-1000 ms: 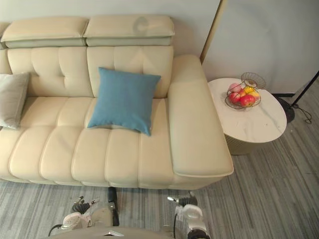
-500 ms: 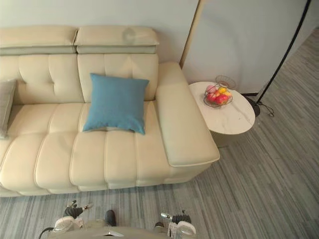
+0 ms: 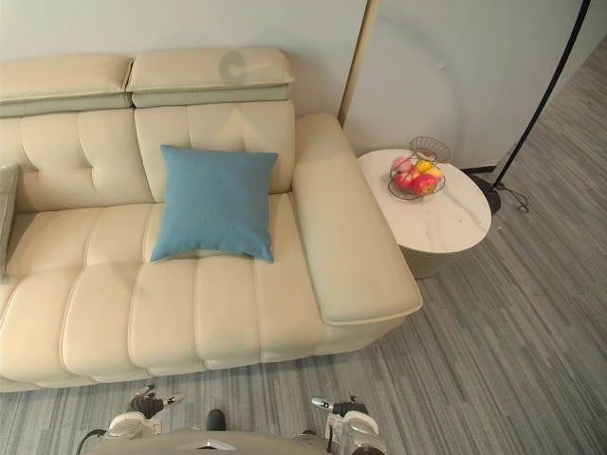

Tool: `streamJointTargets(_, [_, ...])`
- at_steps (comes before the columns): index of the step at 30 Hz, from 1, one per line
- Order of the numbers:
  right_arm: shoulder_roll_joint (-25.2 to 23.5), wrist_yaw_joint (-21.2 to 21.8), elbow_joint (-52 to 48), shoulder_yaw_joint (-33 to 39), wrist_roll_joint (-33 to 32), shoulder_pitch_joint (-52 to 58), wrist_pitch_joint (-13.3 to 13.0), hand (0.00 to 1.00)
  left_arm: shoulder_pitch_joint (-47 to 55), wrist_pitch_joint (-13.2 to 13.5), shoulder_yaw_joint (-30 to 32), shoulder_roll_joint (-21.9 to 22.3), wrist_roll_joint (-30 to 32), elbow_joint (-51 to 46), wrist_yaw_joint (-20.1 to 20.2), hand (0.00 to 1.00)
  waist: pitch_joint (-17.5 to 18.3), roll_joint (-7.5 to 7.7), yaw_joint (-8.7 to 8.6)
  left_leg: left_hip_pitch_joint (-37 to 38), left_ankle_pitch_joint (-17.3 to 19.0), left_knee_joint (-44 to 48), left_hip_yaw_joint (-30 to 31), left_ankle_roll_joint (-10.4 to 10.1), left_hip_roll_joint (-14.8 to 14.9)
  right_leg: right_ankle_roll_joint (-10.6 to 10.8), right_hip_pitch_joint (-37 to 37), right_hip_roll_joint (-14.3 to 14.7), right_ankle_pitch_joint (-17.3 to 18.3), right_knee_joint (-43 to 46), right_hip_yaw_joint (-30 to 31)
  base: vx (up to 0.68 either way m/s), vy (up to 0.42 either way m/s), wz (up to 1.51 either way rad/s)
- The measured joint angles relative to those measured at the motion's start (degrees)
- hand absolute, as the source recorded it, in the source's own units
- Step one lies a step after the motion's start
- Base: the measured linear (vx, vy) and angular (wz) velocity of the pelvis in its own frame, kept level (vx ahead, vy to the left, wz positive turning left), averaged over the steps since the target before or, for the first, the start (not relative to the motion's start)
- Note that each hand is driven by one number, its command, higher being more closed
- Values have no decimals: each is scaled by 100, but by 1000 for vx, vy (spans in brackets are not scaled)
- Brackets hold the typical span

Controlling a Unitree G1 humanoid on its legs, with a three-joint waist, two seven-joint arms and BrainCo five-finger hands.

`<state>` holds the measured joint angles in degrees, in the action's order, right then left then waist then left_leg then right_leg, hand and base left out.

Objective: Pick up cushions and gather them together orderly.

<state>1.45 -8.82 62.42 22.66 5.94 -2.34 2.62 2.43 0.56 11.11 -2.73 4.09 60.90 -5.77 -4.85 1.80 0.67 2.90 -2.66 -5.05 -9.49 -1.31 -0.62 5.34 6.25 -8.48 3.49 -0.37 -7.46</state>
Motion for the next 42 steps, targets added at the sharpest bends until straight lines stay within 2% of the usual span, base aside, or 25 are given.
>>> streamJointTargets(10, [-20, -18, 158, 2, -170, 88, 126, 0, 10, -2, -111, -102, -344, 53, -6, 0, -48, 34, -82, 188, 125, 9, -318, -123, 123, 142, 193, 33, -93, -232, -132, 36, -38, -9])
streamJointTargets(16, [2, -52, 147, -18, -227, 109, 131, 0, 22, -19, -184, -128, -393, 113, -4, 0, -53, 29, -204, 297, 153, 38, -557, -168, 247, 92, 207, 127, -141, -269, -72, 6, -67, -20])
streamJointTargets(21, [41, -54, 112, -54, -251, 112, 97, 0, 23, -22, -224, -143, -391, 110, 1, 0, -131, -49, -232, 467, 207, 41, -1003, -257, 418, 23, 127, 283, -292, -279, 263, -67, -59, -49])
streamJointTargets(22, [67, -54, 97, -51, -346, 117, 97, 0, 21, -24, -221, -144, -391, 110, 2, 0, -159, -69, -243, 511, 216, 49, -1146, -271, 451, 1, 53, 298, -327, -275, 451, -92, -41, -72])
streamJointTargets(24, [93, -56, 103, -54, -351, 117, 93, 0, -7, -25, -206, -156, -396, 106, 8, 0, -202, -32, -257, 332, 349, 484, -1059, -267, 452, -22, -84, 330, -385, -233, 744, -82, -42, -77])
streamJointTargets(25, [148, -58, 131, -58, -350, 121, 92, 0, -52, -20, -148, -153, -398, 88, 13, 0, -239, -8, -237, 53, 512, 1031, -586, -154, 468, -23, -274, 310, -430, -139, 1056, -78, -76, -86])
streamJointTargets(27, [329, -75, 139, -172, -350, 150, 97, 0, -54, -16, -109, -65, -402, 105, 20, 0, -318, -147, -209, -18, 886, 1271, 303, -158, 474, 15, -440, 397, -477, -87, 1558, -91, -46, -112])
streamJointTargets(28, [400, -76, 135, -183, -347, 166, 97, 0, -53, -16, -106, -26, -402, 109, 20, 0, -326, -238, -192, 4, 1030, 1282, 502, -190, 484, 33, -486, 448, -504, -94, 1710, -122, 67, -147])
streamJointTargets(29, [467, -147, 121, -184, -341, 187, 95, 0, -66, -18, -93, 11, -405, 107, 24, 0, -343, -318, -157, 59, 1279, 1356, 445, -236, 455, 43, -674, 519, -603, -67, 2131, -159, 100, -166])
streamJointTargets(31, [429, -171, 57, -225, -340, 199, 99, 0, -95, -14, -38, -46, -405, 85, 24, 0, -346, -255, -113, 131, 1516, 1441, -151, -240, 446, -6, -930, 588, -733, -53, 2672, -167, 88, -189])
streamJointTargets(32, [379, -172, -58, -280, -339, 190, 108, 0, -73, -14, -15, -57, -402, 84, 23, 0, -342, -178, -109, 140, 1568, 1437, -538, -242, 457, -110, -1057, 609, -812, -93, 2863, -96, 55, -175])
streamJointTargets(33, [358, -172, -84, -370, -337, 186, 105, 0, -64, -13, 14, -89, -403, 84, 23, 0, -322, -177, -127, 174, 1597, 1426, -866, -244, 486, -250, -1177, 615, -910, -127, 2902, -87, 63, -191])
streamJointTargets(34, [352, -170, -78, -451, -336, 172, 115, 0, -67, -13, 14, -134, -402, 82, 22, 0, -339, -92, -116, 214, 1619, 1400, -1265, -256, 509, -411, -1354, 620, -1029, -130, 2844, -27, 35, -170])
streamJointTargets(35, [335, -169, -75, -453, -334, 171, 128, 0, -66, -14, 15, -157, -403, 82, 20, 0, -370, -124, -108, 221, 1582, 1406, -1535, -246, 553, -524, -1498, 621, -1127, -87, 2651, 18, 1, -171])
streamJointTargets(36, [334, -168, -76, -450, -333, 164, 139, 0, -63, -15, 31, -161, -402, 85, 16, 0, -367, -120, -95, 260, 1564, 1423, -1900, -239, 669, -580, -1732, 638, -1216, 157, 2022, 71, -42, -162])
streamJointTargets(37, [338, -171, -76, -444, -332, 167, 142, 0, -37, -17, 43, -165, -402, 91, 15, 0, -375, -136, -83, 368, 1546, 1441, -2228, -271, 803, -582, -1897, 696, -1146, 548, 1019, 161, -69, -142])
streamJointTargets(38, [339, -172, -77, -445, -331, 166, 142, 0, -52, -17, 41, -175, -402, 87, 17, 0, -376, -137, -71, 406, 1537, 1468, -2350, -285, 852, -647, -1952, 703, -1066, 681, 454, 171, -99, -125])
streamJointTargets(39, [345, -174, -75, -449, -331, 227, 129, 0, -74, -19, 38, -191, -402, 79, 17, 0, -381, -137, -70, 411, 1538, 1615, -2377, -284, 857, -822, -2003, 654, -1009, 821, -414, 171, -154, -118])
streamJointTargets(40, [378, -180, -73, -472, -331, 213, 118, 0, -75, -20, 39, -131, -402, 69, 18, 0, -395, -159, -76, 411, 1521, 1803, -2335, -254, 911, -1117, -2005, 604, -999, 932, -1366, 77, -174, -109])
streamJointTargets(41, [399, -181, -76, -500, -331, 214, 106, 0, -63, -20, 36, -99, -402, 71, 19, 0, -380, -162, -73, 444, 1505, 1801, -2338, -227, 932, -1222, -1984, 568, -905, 933, -1712, 53, -209, -93])
streamJointTargets(42, [456, -190, -99, -518, -341, 168, 86, 0, -76, -20, 1, -26, -403, 74, 16, 0, -409, -273, -113, 573, 1507, 1737, -2366, -229, 919, -1315, -1934, 521, -443, 982, -2107, 67, -134, -67])
